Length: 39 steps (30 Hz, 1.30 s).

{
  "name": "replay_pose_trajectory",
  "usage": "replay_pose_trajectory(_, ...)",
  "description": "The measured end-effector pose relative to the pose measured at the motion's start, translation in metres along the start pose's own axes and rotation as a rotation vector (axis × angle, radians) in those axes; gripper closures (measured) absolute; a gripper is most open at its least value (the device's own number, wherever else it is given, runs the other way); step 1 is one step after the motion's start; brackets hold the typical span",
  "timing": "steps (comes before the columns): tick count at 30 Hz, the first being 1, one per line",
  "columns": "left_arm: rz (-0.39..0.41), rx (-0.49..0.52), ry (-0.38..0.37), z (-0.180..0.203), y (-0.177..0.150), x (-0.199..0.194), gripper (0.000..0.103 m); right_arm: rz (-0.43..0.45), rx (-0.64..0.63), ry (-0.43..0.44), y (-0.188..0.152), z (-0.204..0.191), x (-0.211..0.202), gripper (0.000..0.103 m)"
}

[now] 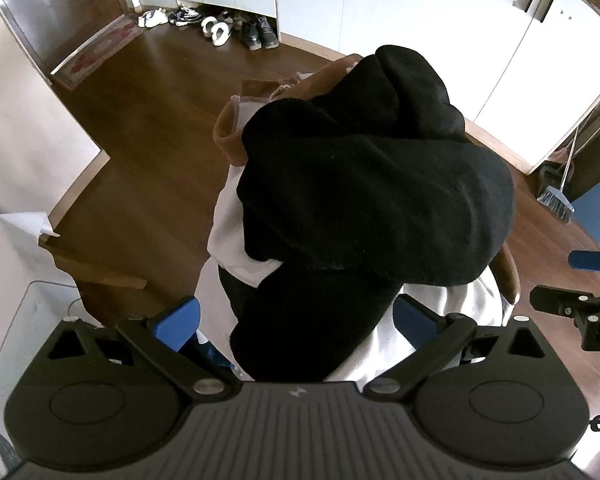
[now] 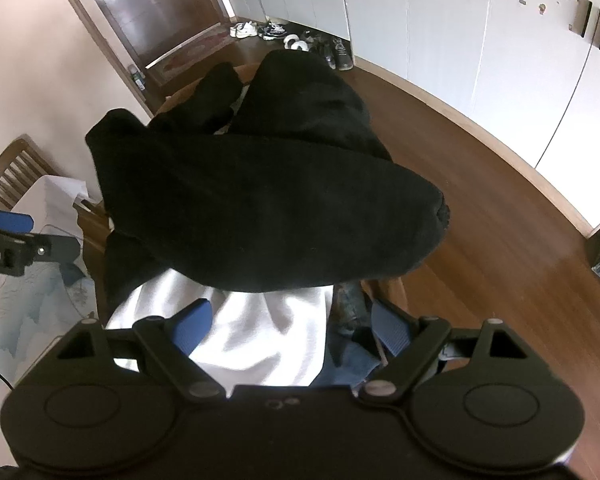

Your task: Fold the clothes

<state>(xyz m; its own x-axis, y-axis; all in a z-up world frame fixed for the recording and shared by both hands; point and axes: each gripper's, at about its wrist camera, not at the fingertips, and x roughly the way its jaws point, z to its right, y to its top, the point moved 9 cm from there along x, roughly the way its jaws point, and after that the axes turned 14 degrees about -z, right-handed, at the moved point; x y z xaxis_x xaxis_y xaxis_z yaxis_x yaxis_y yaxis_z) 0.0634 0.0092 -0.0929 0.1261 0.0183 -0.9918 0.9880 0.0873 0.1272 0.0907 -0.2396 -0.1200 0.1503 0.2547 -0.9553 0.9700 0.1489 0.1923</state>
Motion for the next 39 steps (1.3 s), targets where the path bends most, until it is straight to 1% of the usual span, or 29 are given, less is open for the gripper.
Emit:
replay_pose_trajectory(2,0.002,-0.005,0.002,-0.003,0.007,0.0,0.0,0.002,0.009,-0.002,0.002,0.003,0.001,0.0)
replay_pose_trajectory(5,-0.01,-0.019,-0.016,-0.006,0.021,0.001,0.0,-0.002,0.022,-0.003,0.003,0.009,0.004,0.0)
replay_pose_trajectory(8,-0.033,-0.029,-0.061,-0.008,0.041,0.0,0.0,-0.006,0.034,-0.005,0.004,0.015,0.005,0.0)
replay_pose_trajectory(11,-0.048,-0.07,-0.121,-0.011,0.062,0.0,0.0,-0.004,0.049,-0.004,0.005,0.021,0.006,0.0)
replay_pose_trajectory(12,-0.063,-0.078,-0.124,-0.011,0.067,0.005,0.0,-0.004,0.055,-0.004,0.005,0.023,0.007,0.0)
replay_pose_trajectory(16,-0.114,-0.08,-0.087,-0.009,0.074,0.032,0.0,-0.017,0.075,-0.011,0.004,0.034,0.013,0.0)
replay_pose_trajectory(18,-0.144,-0.091,-0.094,-0.008,0.075,0.047,0.0,-0.028,0.092,-0.007,0.006,0.039,0.017,0.0)
replay_pose_trajectory(20,-0.153,-0.095,-0.113,-0.004,0.076,0.058,0.0,-0.033,0.115,0.012,0.016,0.045,0.023,0.0)
replay_pose_trajectory(26,-0.183,-0.124,-0.166,-0.003,0.078,0.078,0.0,-0.014,0.224,0.088,0.07,0.053,0.048,0.0)
replay_pose_trajectory(28,-0.176,-0.106,-0.15,0.0,0.079,0.08,0.0,-0.01,0.233,0.092,0.08,0.049,0.059,0.0)
replay_pose_trajectory(31,-0.173,-0.08,-0.119,0.005,0.079,0.082,0.0,-0.061,0.219,0.088,0.085,0.038,0.08,0.0)
replay_pose_trajectory(34,-0.184,-0.048,-0.082,0.012,0.08,0.085,0.0,-0.081,0.217,0.071,0.087,0.03,0.096,0.0)
replay_pose_trajectory(37,-0.186,-0.008,-0.041,0.02,0.081,0.086,0.0,-0.07,0.238,0.08,0.088,0.026,0.103,0.0)
replay_pose_trajectory(39,-0.182,0.013,-0.022,0.025,0.082,0.088,0.0,-0.043,0.214,0.076,0.086,0.019,0.099,0.0)
